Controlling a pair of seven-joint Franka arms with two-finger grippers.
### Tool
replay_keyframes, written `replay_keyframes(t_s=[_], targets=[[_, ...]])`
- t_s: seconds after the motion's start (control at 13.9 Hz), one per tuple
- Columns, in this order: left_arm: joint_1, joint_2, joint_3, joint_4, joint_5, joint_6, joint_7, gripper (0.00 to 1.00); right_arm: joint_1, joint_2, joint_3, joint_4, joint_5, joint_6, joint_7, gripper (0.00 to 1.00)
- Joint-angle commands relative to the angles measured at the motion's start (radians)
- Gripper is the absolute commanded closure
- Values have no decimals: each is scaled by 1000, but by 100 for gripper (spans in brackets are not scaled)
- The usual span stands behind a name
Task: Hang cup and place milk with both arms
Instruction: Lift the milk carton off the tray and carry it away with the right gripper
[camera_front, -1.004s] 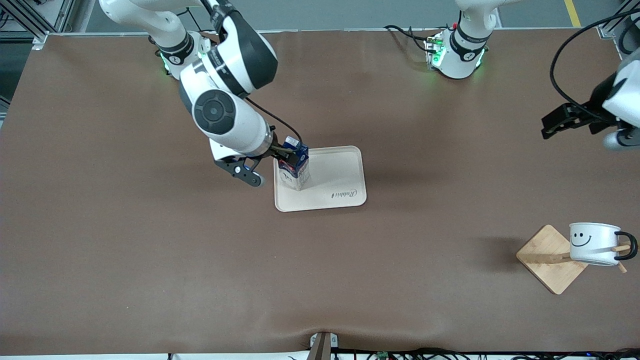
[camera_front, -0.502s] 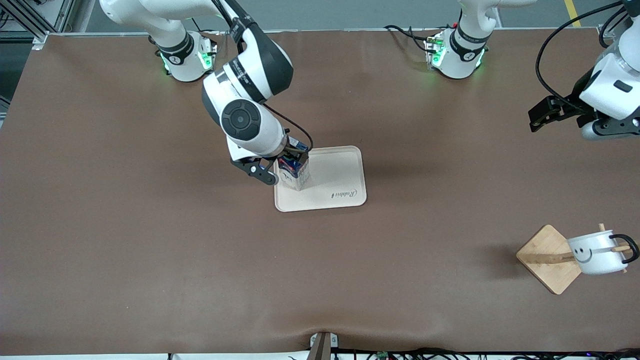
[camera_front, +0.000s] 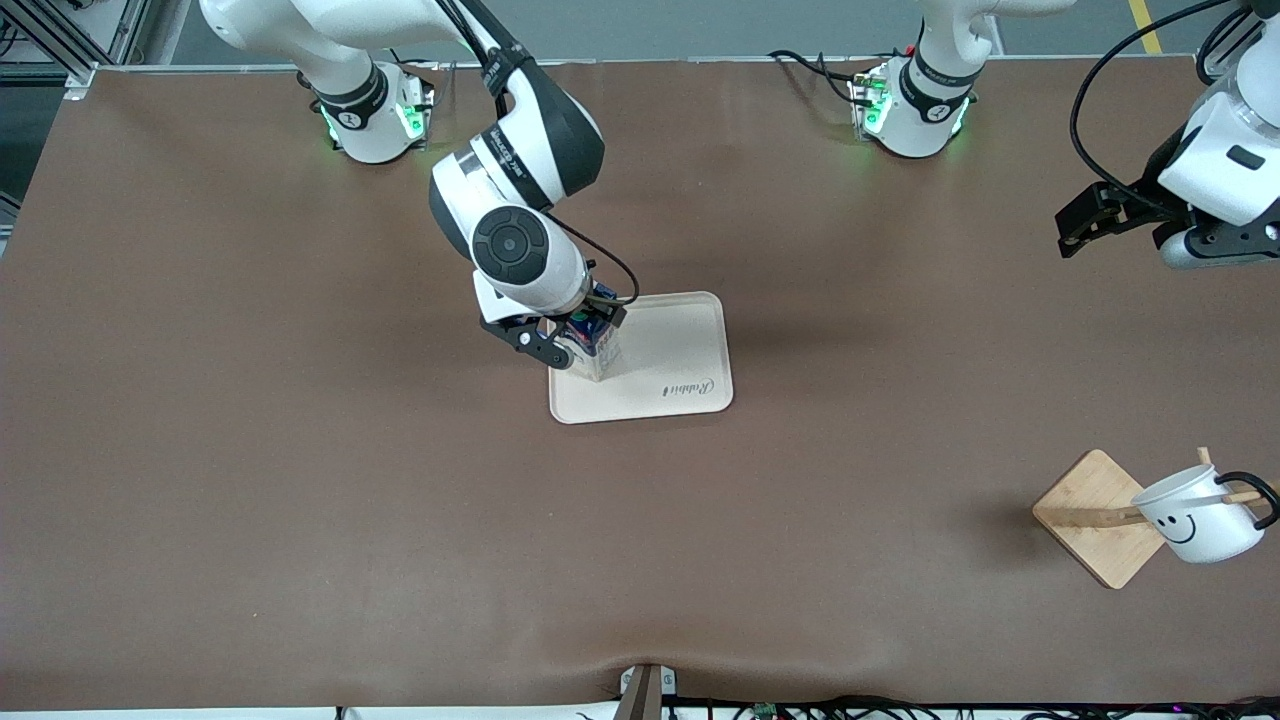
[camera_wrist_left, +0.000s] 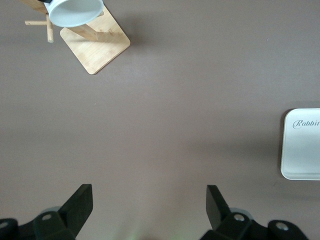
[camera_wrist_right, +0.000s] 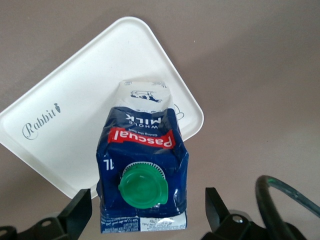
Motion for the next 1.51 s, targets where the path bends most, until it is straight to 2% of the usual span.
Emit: replay_keyframes(t_s=[0.0, 0.14, 0.22, 0.29, 0.36, 0.43, 0.5, 0.72, 0.86, 1.0, 1.22, 1.43], targets=[[-4, -22, 9, -24, -11, 9, 8, 0, 16, -2, -10, -31, 21, 41, 9, 0], [-3, -22, 10, -25, -11, 3, 10, 0, 16, -2, -10, -42, 19, 53, 5, 0], [-1, -22, 10, -25, -11, 2, 8, 0, 17, -2, -10, -42, 21, 55, 3, 3], [-1, -22, 9, -25, -11, 0, 8, 0, 17, 0, -10, -42, 19, 57, 2, 19], [-1, -22, 10, -25, -11, 2, 7, 0, 16, 5, -10, -42, 19, 64, -10, 48], [-1, -19, 10, -25, -11, 3, 7, 0, 10, 5, -8, -41, 28, 63, -29, 96], [-1, -17, 12, -24, -11, 6, 7, 0, 8, 5, -8, -38, 56, 61, -32, 100], [-1, -16, 12, -21, -12, 14, 7, 0, -1, 5, -7, -15, 76, 58, -26, 100], [-1, -16, 12, -21, -12, 14, 5, 0, -52, 2, -8, 46, 175, 25, -27, 100], [-1, -16, 12, -25, -12, 14, 7, 0, -150, -1, -8, 123, 263, -118, -35, 100], [-1, -14, 12, -24, -12, 14, 5, 0, -268, -6, -8, 211, 271, -352, -140, 100], [-3, -10, 10, -25, -14, 20, -7, 0, -377, -84, -17, 196, 204, -485, -363, 100]])
